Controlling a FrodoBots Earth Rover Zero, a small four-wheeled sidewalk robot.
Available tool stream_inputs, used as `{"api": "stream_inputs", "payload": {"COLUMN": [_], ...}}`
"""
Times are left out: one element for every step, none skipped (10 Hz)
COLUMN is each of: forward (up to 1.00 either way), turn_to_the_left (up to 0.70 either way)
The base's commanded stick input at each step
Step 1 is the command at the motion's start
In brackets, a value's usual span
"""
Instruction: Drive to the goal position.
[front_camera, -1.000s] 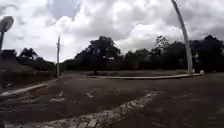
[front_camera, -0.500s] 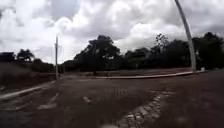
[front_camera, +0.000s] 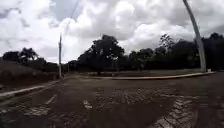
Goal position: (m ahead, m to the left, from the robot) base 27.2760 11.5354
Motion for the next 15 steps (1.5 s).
{"api": "stream_inputs", "payload": {"forward": [1.0,1.0,1.0,1.0,1.0,1.0,1.0,1.0,1.0,1.0,1.0,1.0,1.0,1.0,1.0], "turn_to_the_left": [0.0,0.26,0.27,0.27,0.27,0.27,0.25,0.0,0.0,0.0,0.0,0.0,0.0,0.11,0.2]}}
